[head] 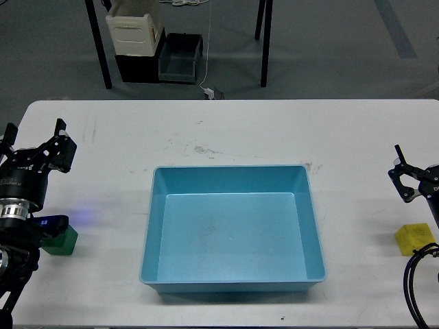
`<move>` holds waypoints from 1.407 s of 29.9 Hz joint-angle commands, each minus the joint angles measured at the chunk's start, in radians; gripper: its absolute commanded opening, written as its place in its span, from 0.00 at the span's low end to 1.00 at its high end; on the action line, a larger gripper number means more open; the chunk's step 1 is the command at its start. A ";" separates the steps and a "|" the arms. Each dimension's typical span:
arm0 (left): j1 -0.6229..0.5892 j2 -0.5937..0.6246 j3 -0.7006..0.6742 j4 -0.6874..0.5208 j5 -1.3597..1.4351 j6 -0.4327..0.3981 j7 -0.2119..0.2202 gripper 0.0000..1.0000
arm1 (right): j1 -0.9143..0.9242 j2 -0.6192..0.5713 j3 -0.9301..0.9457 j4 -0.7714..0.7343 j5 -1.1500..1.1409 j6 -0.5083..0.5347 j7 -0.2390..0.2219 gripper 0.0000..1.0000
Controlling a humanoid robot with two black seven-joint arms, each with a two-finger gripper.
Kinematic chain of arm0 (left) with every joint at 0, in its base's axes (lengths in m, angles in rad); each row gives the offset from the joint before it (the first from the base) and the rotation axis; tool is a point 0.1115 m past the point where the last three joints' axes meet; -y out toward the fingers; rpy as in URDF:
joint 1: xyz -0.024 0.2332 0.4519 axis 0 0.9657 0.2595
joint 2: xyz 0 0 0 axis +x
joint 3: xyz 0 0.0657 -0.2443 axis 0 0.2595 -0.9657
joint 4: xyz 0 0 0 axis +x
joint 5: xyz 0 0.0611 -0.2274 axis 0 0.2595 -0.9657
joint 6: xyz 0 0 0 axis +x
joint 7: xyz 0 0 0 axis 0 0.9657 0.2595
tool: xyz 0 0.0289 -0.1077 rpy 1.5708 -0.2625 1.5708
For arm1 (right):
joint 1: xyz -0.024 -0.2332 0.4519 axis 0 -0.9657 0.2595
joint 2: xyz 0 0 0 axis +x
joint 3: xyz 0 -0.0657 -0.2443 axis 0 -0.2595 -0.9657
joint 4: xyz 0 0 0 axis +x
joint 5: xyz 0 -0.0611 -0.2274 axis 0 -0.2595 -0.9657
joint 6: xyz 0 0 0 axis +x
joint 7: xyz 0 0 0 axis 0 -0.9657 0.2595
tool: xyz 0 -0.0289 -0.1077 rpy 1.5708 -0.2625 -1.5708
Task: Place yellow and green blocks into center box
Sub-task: 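Move the right gripper out and reposition it above the yellow cube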
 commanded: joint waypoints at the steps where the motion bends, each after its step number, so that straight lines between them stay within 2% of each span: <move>1: 0.002 0.000 0.001 0.000 0.000 0.001 -0.002 1.00 | 0.107 -0.177 -0.032 0.027 -0.308 -0.056 0.004 1.00; 4: 0.000 0.000 -0.001 0.000 0.000 0.001 -0.002 1.00 | 0.188 -0.361 -0.113 0.032 -0.509 -0.112 0.004 0.99; 8: 0.000 0.000 -0.001 0.003 -0.002 0.002 -0.002 1.00 | 0.310 -0.611 -0.265 0.029 -0.666 -0.128 0.006 0.99; 10: 0.000 0.000 0.001 0.003 -0.002 0.008 -0.002 1.00 | 0.374 -0.709 -0.354 0.027 -0.767 -0.133 0.029 0.99; 11: 0.000 0.000 0.001 0.003 -0.002 0.008 -0.002 1.00 | 0.403 -0.755 -0.398 0.026 -0.831 -0.127 0.067 0.99; 15: 0.002 -0.001 0.001 0.003 -0.002 0.010 -0.002 1.00 | 0.517 -0.939 -0.644 0.003 -1.123 -0.119 0.378 1.00; 18: 0.002 -0.001 0.001 0.003 -0.002 0.010 -0.002 1.00 | 0.621 -1.035 -0.814 0.000 -1.230 -0.117 0.537 1.00; 23: 0.002 -0.001 0.001 0.005 -0.002 0.010 -0.002 1.00 | 0.796 -1.104 -1.043 -0.020 -1.298 -0.050 0.537 1.00; 31: 0.002 -0.003 0.001 0.027 -0.002 0.010 -0.002 1.00 | 0.879 -1.110 -1.200 -0.014 -1.695 -0.010 0.537 0.99; 38: 0.002 -0.003 0.001 0.043 -0.002 0.008 -0.002 1.00 | 0.879 -1.089 -1.290 0.001 -1.720 0.117 0.537 1.00; 42: 0.002 -0.014 0.002 0.044 -0.002 0.007 -0.002 1.00 | 0.879 -1.064 -1.351 0.004 -1.720 0.125 0.537 1.00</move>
